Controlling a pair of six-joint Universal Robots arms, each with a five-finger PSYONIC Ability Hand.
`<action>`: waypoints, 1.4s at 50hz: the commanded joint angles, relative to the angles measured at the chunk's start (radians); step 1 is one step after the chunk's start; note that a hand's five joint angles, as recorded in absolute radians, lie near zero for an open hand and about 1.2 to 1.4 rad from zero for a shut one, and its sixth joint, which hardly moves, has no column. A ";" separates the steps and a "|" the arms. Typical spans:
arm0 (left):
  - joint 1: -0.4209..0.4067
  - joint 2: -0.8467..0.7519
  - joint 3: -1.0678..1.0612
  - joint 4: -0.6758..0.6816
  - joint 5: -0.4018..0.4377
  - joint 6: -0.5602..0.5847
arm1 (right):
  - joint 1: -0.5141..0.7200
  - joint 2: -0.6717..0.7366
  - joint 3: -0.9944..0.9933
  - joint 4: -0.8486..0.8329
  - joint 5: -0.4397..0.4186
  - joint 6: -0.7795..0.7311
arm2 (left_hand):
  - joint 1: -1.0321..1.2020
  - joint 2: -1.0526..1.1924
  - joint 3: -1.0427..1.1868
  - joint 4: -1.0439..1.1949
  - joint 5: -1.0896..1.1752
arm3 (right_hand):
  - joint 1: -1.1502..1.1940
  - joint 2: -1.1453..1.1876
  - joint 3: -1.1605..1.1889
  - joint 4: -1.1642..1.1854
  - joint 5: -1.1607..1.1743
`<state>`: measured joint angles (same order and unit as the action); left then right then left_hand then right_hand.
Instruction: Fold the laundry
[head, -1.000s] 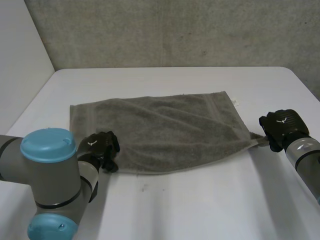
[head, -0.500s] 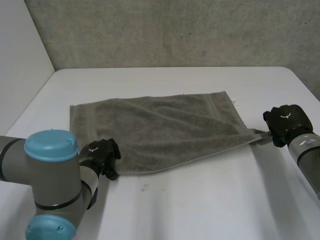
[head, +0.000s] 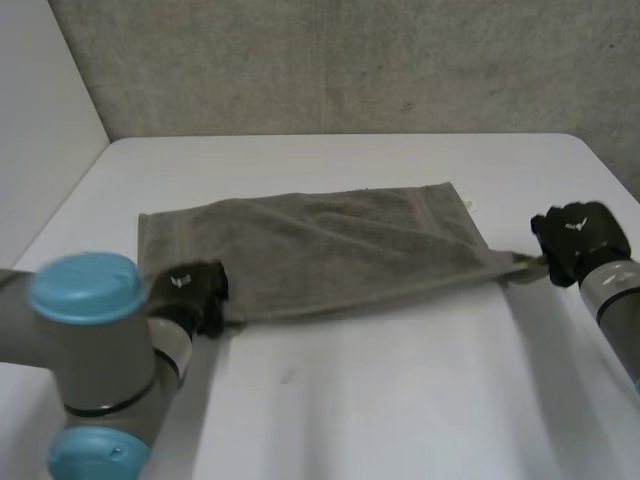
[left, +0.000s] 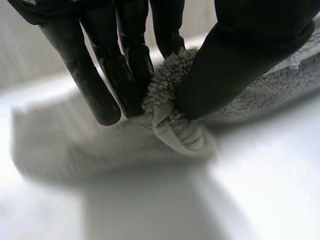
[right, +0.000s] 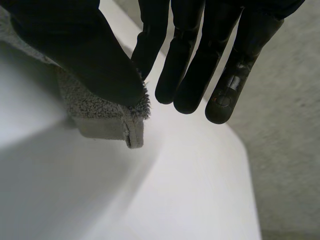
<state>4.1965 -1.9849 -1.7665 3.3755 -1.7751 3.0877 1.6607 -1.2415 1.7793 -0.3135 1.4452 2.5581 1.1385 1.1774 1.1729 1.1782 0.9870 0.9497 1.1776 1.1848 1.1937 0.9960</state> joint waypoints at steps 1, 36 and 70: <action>0.005 0.307 0.065 -0.027 0.019 0.180 | -0.001 -0.200 -0.083 0.088 0.012 -0.038 | 0.258 0.219 0.223 0.218 0.235 | 0.447 0.219 0.211 0.203 0.226; 0.165 -0.118 0.762 -0.395 0.169 0.674 | 0.165 0.151 -0.764 0.416 0.198 -0.352 | 0.258 0.219 0.223 0.218 0.235 | 0.447 0.219 0.211 0.203 0.226; 0.183 -0.020 0.116 0.242 0.235 0.709 | 0.168 0.028 -0.183 -0.013 0.150 -0.236 | 0.258 0.219 0.223 0.218 0.235 | 0.230 0.002 -0.005 -0.014 0.009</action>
<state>4.3801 -2.0030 -1.5838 3.6578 -1.5409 3.7657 1.8190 -1.2521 1.5447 -0.3351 1.5944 2.2992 1.2024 1.2172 1.2199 1.2211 1.0383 0.9754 1.1819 1.1874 1.1937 1.0047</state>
